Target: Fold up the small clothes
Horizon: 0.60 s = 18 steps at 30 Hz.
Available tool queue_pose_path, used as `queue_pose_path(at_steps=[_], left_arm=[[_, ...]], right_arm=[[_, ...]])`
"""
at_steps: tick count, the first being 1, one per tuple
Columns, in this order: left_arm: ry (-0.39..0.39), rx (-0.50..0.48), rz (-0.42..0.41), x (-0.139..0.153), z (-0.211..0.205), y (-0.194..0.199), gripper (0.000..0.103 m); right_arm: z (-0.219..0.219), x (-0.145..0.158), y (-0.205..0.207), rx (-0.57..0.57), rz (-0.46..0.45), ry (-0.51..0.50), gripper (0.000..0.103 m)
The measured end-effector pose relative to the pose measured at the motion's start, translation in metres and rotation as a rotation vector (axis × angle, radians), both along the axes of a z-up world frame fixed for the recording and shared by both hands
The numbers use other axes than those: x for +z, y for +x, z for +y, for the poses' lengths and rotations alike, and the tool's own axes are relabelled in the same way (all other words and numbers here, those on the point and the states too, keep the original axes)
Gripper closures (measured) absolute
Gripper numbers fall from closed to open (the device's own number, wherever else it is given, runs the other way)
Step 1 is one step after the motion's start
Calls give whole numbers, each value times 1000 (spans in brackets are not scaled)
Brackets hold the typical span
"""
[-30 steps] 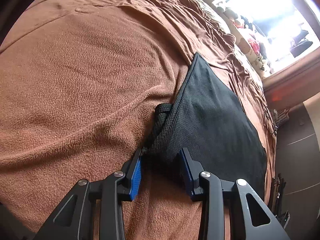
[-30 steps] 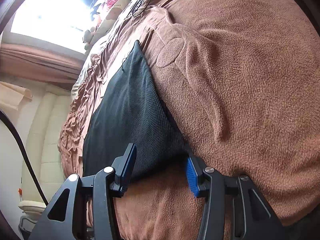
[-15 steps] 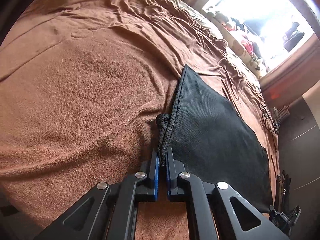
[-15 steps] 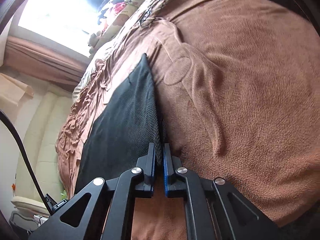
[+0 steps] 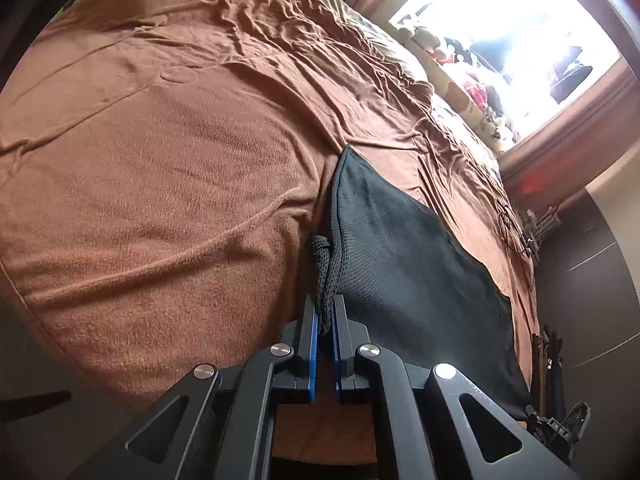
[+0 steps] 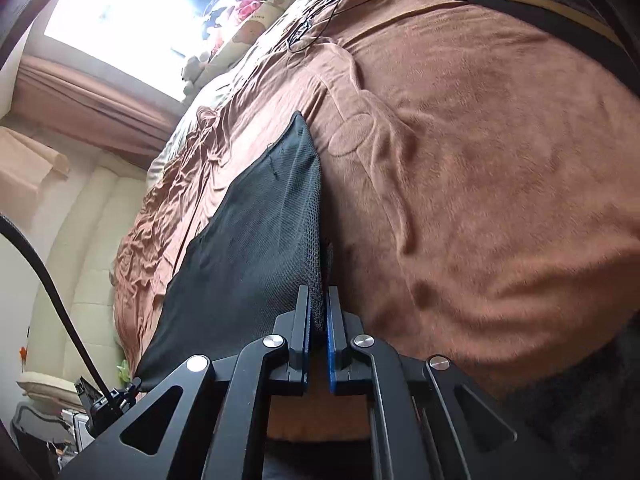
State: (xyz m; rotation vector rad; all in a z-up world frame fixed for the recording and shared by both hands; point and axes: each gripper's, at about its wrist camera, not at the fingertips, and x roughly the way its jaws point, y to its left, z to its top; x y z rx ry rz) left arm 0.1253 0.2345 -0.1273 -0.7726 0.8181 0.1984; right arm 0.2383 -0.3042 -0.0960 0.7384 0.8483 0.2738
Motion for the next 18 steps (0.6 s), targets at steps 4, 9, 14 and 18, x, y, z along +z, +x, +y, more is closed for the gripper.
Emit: queue_pose_path(at_steps=[4, 9, 14, 18], left_arm=[[-33, -15, 5, -10, -1, -11, 98], [-123, -16, 25, -34, 2, -16, 89], [-148, -3, 5, -41, 3, -23, 55], [-157, -10, 15, -45, 1, -23, 55]], right_arm=[[-3, 1, -10, -9, 8, -15, 99], [0, 6, -13, -37, 60, -153, 86], [7, 28, -27, -52, -16, -225, 34], [24, 39, -32, 31, -71, -221, 34]])
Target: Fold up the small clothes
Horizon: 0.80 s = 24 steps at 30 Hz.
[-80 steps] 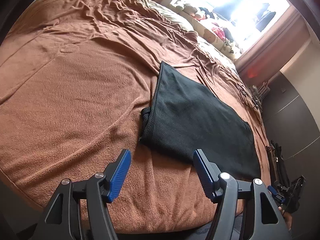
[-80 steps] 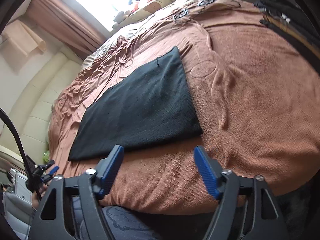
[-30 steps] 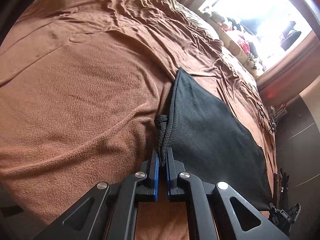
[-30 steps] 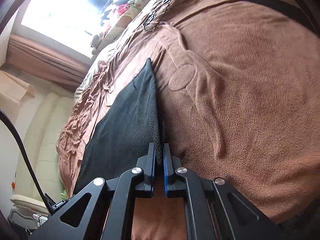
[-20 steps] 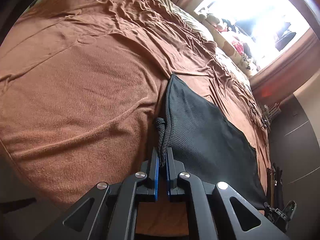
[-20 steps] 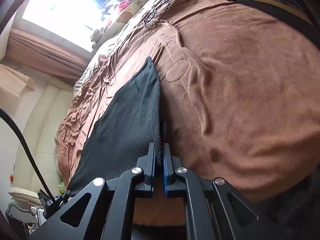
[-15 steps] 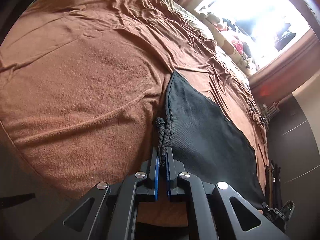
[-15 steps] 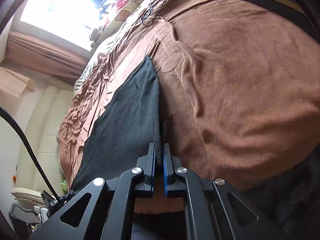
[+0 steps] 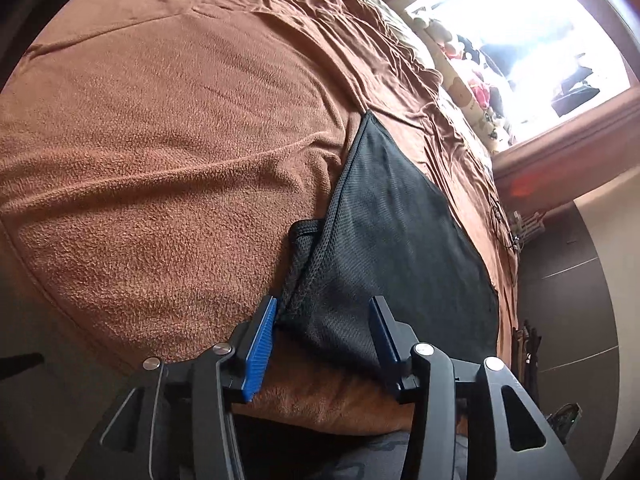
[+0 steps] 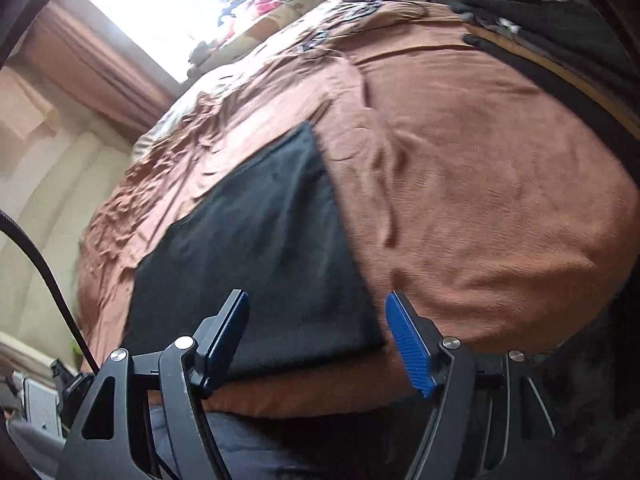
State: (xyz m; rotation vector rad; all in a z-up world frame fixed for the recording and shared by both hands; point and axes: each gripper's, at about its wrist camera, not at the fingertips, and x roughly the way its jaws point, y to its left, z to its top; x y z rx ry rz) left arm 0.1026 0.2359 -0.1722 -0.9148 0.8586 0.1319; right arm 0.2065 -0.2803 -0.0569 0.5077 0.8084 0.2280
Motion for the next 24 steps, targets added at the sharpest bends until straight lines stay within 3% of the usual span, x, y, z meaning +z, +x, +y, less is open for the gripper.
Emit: queue_pose_path(at_steps=[3, 11, 18, 24], left_arm=[[16, -11, 23, -4, -2, 2, 55], [-10, 4, 11, -11, 0, 2, 56], [-37, 44, 2, -16, 7, 0, 70], [-50, 63, -1, -19, 11, -7, 90]], right_arm=[[20, 12, 2, 57, -28, -49, 34], [71, 21, 34, 265, -28, -93, 50], [123, 18, 65, 403, 11, -124, 51], [165, 17, 101, 504, 30, -181, 66]])
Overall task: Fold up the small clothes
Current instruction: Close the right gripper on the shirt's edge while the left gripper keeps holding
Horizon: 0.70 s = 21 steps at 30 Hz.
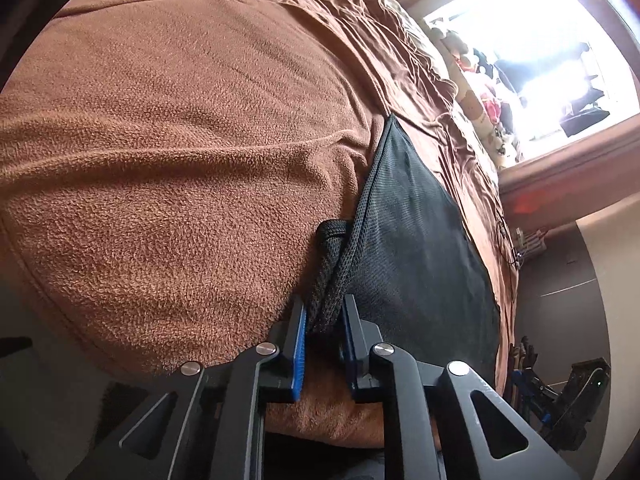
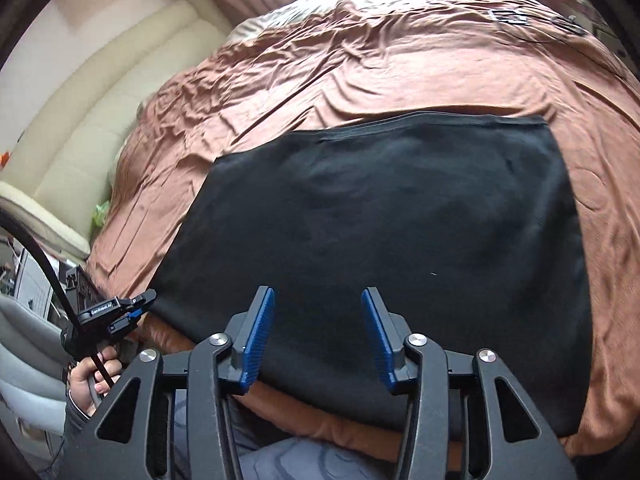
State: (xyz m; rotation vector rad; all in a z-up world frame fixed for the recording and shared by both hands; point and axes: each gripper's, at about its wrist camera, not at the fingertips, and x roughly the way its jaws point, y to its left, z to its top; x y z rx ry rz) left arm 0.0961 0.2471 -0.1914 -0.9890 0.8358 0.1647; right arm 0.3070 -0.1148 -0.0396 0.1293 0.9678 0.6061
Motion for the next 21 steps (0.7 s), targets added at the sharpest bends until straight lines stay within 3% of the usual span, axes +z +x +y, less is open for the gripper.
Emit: queue_pose_path(at_steps=[4, 10, 21], left_arm=[[-4, 2, -18, 3, 1, -4, 93], [-7, 9, -29, 8, -1, -4, 93], [-13, 3, -5, 4, -4, 8, 93]], right_arm=[[31, -5, 18, 69, 15, -61, 76], [71, -15, 44, 111, 31, -151, 81], [111, -44, 93, 77, 62, -236, 91]])
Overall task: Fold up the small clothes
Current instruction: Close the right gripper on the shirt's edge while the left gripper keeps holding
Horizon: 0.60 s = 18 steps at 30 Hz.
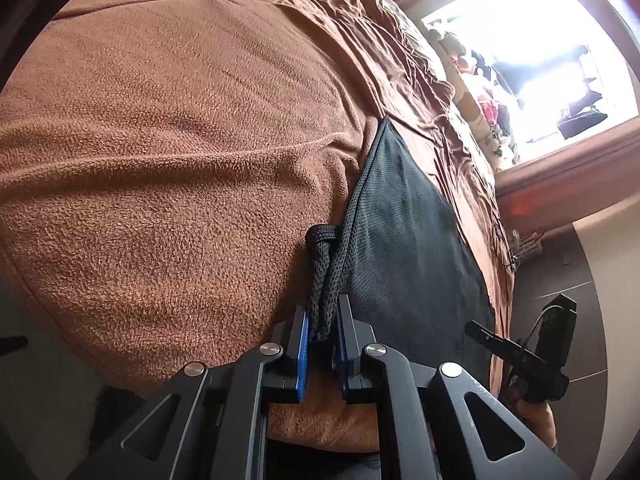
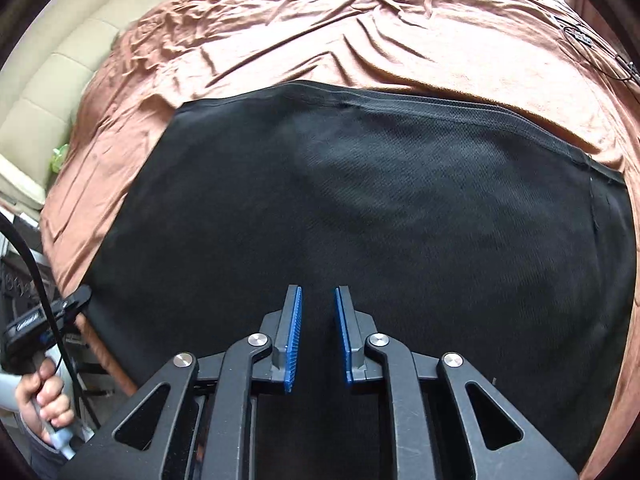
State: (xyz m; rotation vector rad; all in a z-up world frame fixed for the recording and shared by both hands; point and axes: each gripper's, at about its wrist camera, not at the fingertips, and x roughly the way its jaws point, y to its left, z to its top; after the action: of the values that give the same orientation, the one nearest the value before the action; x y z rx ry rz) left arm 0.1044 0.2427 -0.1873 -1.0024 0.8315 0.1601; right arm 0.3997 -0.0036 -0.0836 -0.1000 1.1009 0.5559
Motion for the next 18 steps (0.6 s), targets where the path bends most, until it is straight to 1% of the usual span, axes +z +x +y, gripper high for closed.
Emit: queue_pose_path(at_steps=[3, 7, 12, 18], left_arm=[[-15, 5, 11, -4, 0, 2, 93], [-58, 35, 22, -9, 4, 2, 93], [-49, 57, 48, -7, 3, 5, 93], [-48, 86, 71, -6, 1, 8, 93]], right_arm=[[6, -7, 12, -21, 0, -14, 92], [11, -11, 30, -38, -1, -8, 94], [23, -13, 54, -57, -20, -8, 95], [29, -18, 82, -118, -30, 3, 98]])
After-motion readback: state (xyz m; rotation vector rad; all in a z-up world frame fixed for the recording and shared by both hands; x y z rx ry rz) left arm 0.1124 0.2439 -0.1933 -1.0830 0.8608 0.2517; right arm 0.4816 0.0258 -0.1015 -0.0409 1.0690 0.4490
